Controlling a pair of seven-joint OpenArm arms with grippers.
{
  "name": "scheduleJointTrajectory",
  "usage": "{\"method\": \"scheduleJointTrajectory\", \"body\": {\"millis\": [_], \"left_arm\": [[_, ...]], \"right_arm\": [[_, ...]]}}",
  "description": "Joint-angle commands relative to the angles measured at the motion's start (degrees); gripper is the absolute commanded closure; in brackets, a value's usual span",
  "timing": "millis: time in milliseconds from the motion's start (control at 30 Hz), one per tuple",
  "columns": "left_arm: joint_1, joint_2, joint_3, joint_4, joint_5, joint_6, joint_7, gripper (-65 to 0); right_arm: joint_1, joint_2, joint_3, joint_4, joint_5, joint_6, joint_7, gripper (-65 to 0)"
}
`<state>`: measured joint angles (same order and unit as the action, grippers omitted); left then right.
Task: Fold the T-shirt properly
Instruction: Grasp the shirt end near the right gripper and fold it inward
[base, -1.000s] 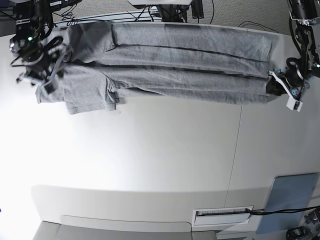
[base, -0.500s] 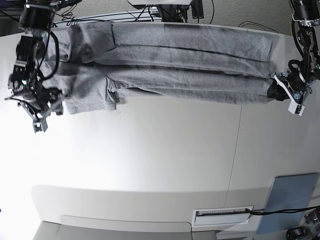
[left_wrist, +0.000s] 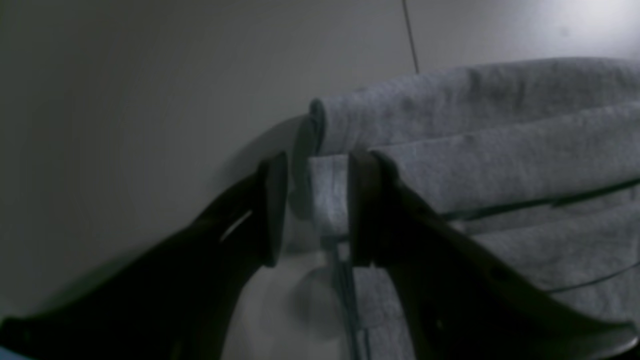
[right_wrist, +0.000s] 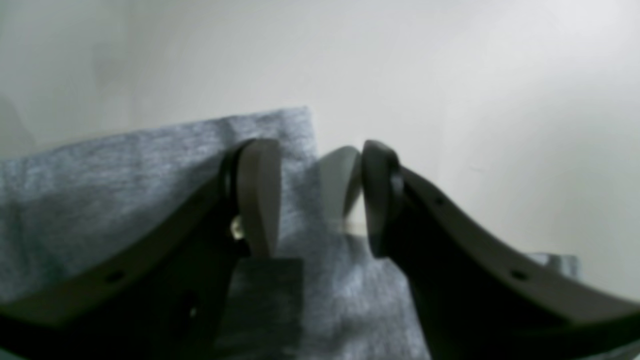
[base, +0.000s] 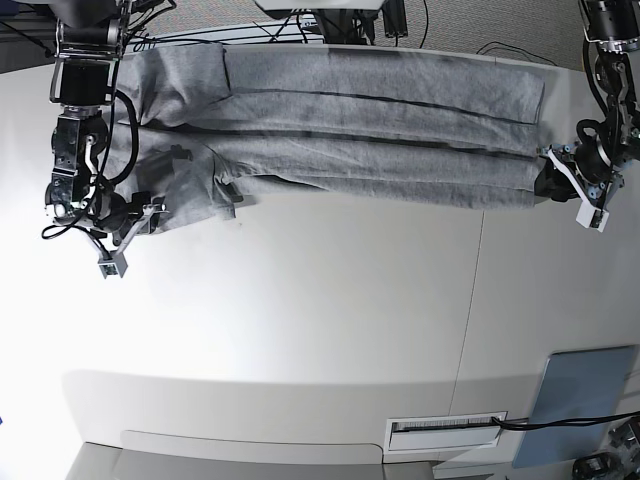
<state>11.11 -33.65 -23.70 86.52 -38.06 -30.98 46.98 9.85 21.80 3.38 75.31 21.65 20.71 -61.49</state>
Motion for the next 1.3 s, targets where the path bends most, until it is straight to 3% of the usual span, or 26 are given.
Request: {"method": "scheduleJointTrajectory", "body": {"millis": [0, 267, 400, 567, 967, 1267], "left_arm": [[-0.5, -1.2, -0.6, 0.9, -0.7, -0.2, -0.7, -22.0], [-0.5, -1.2, -0.6, 0.9, -0.5, -0.2, -0.7, -22.0], [-0.5, -1.2, -0.6, 0.9, -0.5, -0.2, -0.7, -22.0], [-0.5, -1.2, -0.6, 0.9, -0.5, -0.2, -0.7, -22.0], [-0.5, -0.9, -0.6, 0.9, -0.5, -0.2, -0.7, -22.0], [-0.4, -0.9, -0.6, 0.9, -0.5, -0.2, -0.7, -22.0]], "right_arm": [[0.6, 0.6, -0.4, 0.3, 0.1, -0.3, -1.9, -25.6], [0.6, 0.6, -0.7, 0.5, -0.3, 0.9, -2.7, 0.0], [0.2, 0.9, -0.7, 4.4, -0.8, 1.4, -2.3, 0.0], [-3.9, 0.9, -0.7, 18.9, -3.6, 1.3, -2.4, 0.0], [-28.7, 0.9, -0.7, 51.3, -4.8, 1.4, -0.6, 0.0], [-43.3, 0.9, -0.7, 58.5, -5.0, 4.2, 3.6, 0.0]]}}
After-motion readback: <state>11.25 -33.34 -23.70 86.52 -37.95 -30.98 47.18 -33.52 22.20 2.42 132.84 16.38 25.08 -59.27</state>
